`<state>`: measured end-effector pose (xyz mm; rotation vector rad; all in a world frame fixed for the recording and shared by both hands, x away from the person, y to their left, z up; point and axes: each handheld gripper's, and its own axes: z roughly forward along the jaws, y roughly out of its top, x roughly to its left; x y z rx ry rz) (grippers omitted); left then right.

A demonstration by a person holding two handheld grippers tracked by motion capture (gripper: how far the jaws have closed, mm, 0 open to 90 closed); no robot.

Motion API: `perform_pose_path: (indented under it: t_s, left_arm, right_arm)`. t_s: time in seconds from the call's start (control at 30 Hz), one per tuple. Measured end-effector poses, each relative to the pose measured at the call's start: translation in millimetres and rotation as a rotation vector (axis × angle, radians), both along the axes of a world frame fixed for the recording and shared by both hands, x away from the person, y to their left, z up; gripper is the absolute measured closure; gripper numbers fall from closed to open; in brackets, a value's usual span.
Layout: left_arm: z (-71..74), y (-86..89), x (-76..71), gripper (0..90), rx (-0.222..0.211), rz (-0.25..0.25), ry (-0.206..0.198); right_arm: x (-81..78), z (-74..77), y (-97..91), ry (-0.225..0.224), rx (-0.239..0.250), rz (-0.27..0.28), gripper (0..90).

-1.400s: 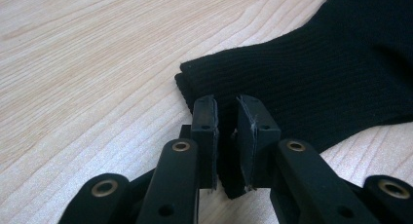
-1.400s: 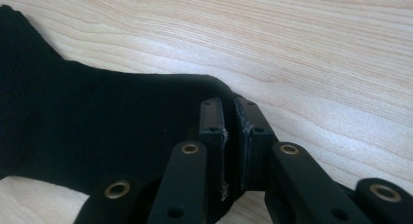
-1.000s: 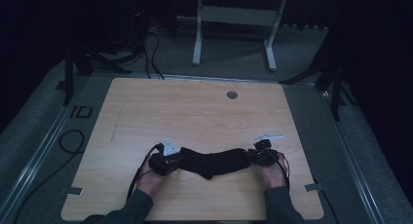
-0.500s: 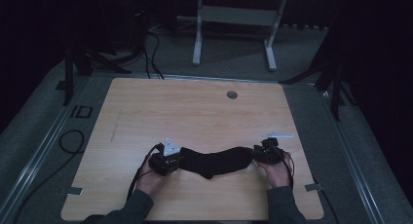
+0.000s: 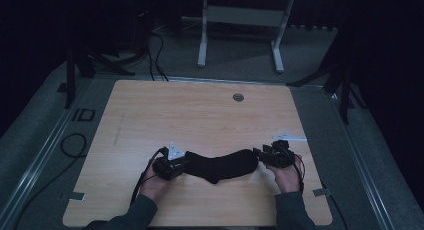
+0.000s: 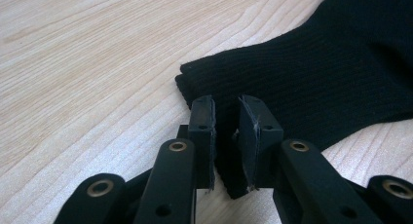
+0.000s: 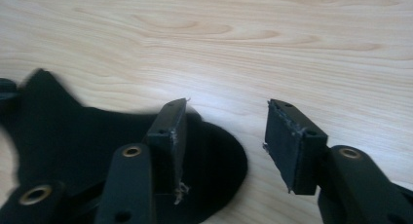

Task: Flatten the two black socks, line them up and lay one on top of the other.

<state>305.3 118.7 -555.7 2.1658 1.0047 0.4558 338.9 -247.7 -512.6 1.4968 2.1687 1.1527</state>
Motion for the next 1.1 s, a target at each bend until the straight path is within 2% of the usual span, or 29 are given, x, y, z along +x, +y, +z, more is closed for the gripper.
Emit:
perform_pose_path:
  t_s: [0.07, 0.17, 0.37, 0.67, 0.77, 0.87, 1.03, 1.1]
  left_arm:
    - [0.0, 0.1, 0.0, 76.5, -0.001, 0.001, 0.001]
    - [0.1, 0.3, 0.2, 76.3, -0.003, 0.001, 0.003]
    - [1.4, 2.1, 0.3, 71.7, -0.033, 0.004, 0.008]
    - [11.8, 9.6, -1.6, 57.9, -0.107, 0.011, -0.036]
    - [15.5, 14.2, -1.7, 55.4, -0.139, 0.025, -0.051]
    - [17.9, 19.1, -1.1, 53.9, -0.15, 0.047, -0.062]
    - [18.4, 27.3, 2.4, 53.2, -0.134, 0.099, -0.056]
    - [17.6, 29.4, 3.7, 53.2, -0.129, 0.121, -0.05]
  right_arm:
    - [1.0, 0.1, -1.2, 0.023, 0.048, 0.037, 47.1]
    - [0.6, 1.0, -0.5, 0.019, 0.021, 0.023, 46.7]
    - [1.0, -0.1, -1.0, 0.022, 0.02, 0.02, 46.7]
    - [1.5, -1.0, -1.9, 0.026, 0.014, 0.018, 46.4]
    - [1.9, -1.8, -2.1, 0.027, 0.011, 0.017, 46.4]
    - [2.2, -2.7, -2.6, 0.031, 0.004, 0.013, 46.4]
    - [2.6, -2.8, -4.5, 0.026, -0.004, 0.006, 46.3]
    - [3.9, -4.0, -7.3, 0.022, -0.022, -0.01, 46.1]
